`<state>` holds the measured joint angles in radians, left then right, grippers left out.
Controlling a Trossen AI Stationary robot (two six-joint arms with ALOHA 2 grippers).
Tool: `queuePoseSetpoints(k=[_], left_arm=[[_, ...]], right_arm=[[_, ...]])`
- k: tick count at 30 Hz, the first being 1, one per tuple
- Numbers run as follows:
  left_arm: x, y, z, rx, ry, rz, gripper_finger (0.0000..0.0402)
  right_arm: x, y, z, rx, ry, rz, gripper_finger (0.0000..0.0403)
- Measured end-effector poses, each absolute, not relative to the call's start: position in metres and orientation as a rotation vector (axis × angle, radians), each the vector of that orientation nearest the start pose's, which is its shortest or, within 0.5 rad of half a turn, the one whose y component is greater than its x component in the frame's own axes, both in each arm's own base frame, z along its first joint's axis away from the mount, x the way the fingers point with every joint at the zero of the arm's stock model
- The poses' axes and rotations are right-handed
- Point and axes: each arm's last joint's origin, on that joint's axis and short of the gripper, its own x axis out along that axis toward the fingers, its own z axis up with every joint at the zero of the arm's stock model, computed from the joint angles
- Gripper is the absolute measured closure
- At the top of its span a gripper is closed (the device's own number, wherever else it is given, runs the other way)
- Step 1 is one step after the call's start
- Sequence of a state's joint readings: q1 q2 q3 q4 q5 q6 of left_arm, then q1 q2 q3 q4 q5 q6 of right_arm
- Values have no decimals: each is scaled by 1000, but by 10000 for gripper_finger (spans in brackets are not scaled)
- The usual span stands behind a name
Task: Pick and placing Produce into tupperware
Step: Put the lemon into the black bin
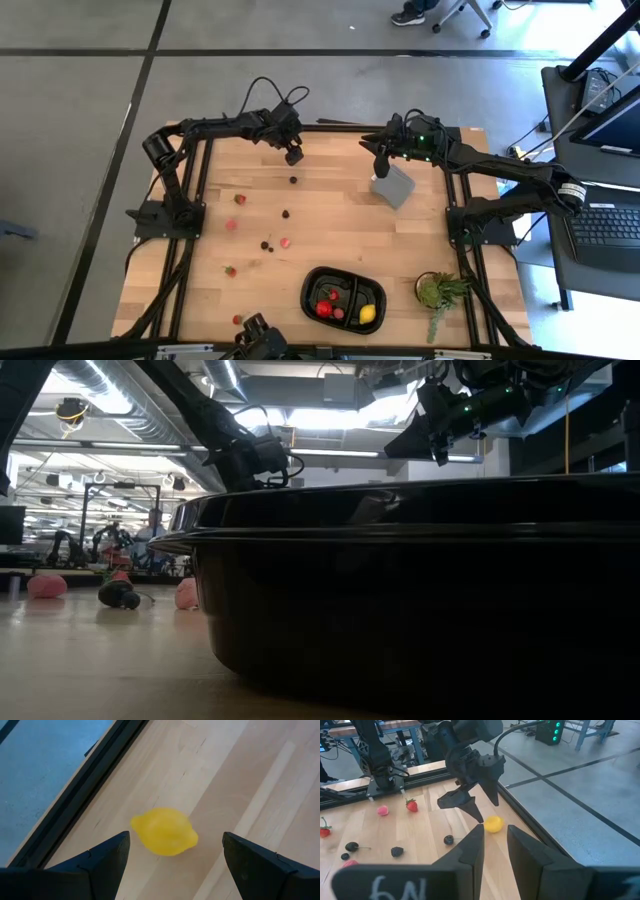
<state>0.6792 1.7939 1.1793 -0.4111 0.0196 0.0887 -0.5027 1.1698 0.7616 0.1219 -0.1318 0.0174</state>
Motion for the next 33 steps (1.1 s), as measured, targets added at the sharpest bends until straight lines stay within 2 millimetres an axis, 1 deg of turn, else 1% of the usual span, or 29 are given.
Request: queuePoseSetpoints(k=[10,15,26,30,33], left_arm=[[283,228,186,-278,1003,554,93],[281,227,185,-199,1049,498,93],[275,221,181,-85,1172,375,93],[270,216,178,-133,1222,309,93],[269,214,177,-174,1233,299,93]], right_arm=[[228,-121,277,107,270,-371,315],[228,-121,277,107,270,-371,315],[228,-121,277,107,270,-371,315],[228,-121,277,107,271,-371,315],[228,-121,277,107,271,-371,315]])
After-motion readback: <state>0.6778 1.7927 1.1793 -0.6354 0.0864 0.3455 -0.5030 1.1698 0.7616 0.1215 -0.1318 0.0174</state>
